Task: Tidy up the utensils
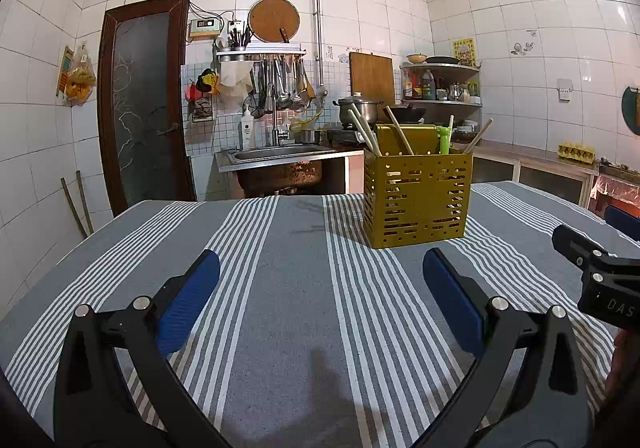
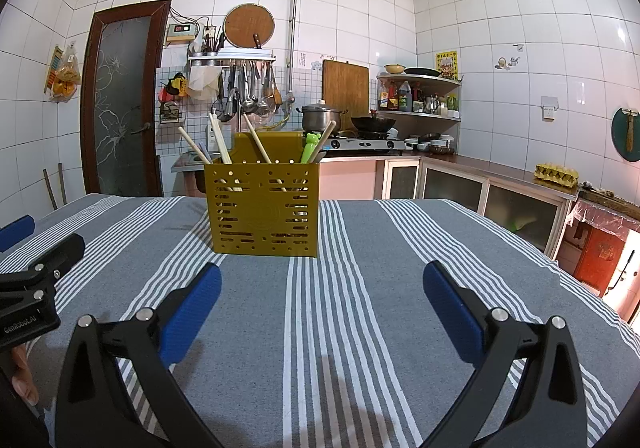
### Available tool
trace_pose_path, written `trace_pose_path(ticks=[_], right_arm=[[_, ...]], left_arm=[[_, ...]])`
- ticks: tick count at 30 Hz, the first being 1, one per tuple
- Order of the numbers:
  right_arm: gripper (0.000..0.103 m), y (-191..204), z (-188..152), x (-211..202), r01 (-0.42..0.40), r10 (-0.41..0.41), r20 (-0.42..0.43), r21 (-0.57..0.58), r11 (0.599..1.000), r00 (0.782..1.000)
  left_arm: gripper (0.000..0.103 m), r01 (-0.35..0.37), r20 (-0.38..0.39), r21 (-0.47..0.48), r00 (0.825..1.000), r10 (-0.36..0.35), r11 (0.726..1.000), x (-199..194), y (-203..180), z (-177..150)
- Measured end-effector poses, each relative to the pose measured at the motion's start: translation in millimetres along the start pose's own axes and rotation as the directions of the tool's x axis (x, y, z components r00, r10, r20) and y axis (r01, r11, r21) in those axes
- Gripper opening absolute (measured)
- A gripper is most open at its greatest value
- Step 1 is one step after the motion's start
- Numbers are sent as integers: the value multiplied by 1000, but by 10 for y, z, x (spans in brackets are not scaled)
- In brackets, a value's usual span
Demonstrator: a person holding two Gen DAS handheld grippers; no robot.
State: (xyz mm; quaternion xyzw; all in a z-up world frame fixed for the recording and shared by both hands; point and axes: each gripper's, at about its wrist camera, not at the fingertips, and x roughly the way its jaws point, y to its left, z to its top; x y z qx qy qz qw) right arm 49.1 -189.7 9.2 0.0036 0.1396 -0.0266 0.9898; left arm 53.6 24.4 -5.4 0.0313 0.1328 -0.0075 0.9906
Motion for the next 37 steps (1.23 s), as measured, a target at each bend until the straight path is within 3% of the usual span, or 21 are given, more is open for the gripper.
trace_pose_path(ticks=[37], right_arm=[[99, 35, 20, 16, 6, -6, 2, -4, 1000, 1000]], left_arm=[[98, 0, 0, -2, 1000, 0, 1000, 2, -7, 3]])
